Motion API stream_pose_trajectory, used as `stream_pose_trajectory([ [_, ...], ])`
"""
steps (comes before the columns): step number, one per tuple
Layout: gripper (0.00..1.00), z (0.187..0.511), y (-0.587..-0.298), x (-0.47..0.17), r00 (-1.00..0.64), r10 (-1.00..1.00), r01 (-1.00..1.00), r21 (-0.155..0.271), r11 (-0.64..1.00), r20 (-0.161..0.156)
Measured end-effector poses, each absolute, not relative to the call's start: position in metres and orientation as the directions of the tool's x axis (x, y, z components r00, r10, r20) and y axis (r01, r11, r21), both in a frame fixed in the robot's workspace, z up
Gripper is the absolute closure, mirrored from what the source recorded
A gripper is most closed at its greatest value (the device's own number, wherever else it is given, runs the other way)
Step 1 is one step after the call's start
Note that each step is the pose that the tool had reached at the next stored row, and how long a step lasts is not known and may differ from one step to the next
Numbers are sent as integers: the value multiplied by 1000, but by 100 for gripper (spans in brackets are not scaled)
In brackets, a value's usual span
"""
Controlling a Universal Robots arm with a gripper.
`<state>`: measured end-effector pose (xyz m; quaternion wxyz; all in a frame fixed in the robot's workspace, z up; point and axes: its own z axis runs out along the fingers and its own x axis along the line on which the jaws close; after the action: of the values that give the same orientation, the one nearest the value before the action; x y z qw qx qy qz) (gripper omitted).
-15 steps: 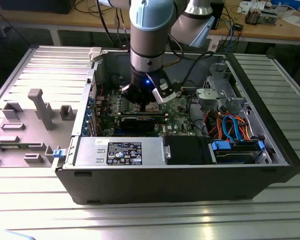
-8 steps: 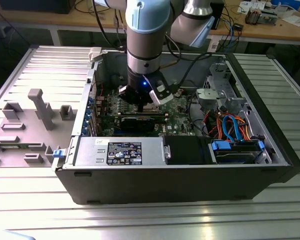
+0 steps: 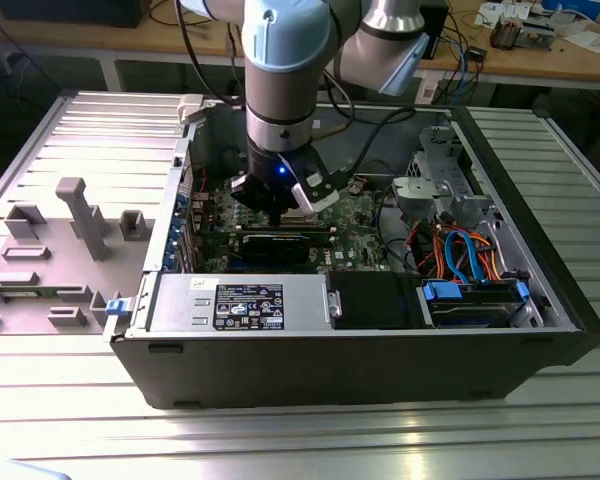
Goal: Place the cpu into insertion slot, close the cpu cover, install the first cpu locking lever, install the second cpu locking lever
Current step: 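Install the second cpu locking lever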
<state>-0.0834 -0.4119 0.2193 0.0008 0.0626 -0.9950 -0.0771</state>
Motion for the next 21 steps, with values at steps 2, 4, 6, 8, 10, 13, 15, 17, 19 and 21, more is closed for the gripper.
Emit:
stream_pose_trajectory([
  [2, 89, 218, -412, -85, -991, -131, -131, 157, 979, -9],
  [4, 89, 218, -412, -85, -991, -136, -135, 159, 978, -9],
  [6, 89, 218, -412, -86, -991, -136, -136, 159, 978, -9],
  [8, 89, 218, -412, -87, -991, -136, -135, 159, 978, -9],
  [10, 89, 217, -412, -87, -991, -136, -136, 160, 978, -9],
  [13, 89, 217, -412, -88, -991, -136, -136, 161, 978, -9],
  [15, 89, 215, -412, -88, -991, -132, -132, 165, 977, -10],
  [17, 89, 214, -412, -88, -993, -119, -119, 169, 978, -10],
  [19, 89, 213, -412, -90, -993, -114, -114, 172, 978, -11],
  [21, 89, 213, -412, -91, -993, -114, -114, 178, 977, -11],
])
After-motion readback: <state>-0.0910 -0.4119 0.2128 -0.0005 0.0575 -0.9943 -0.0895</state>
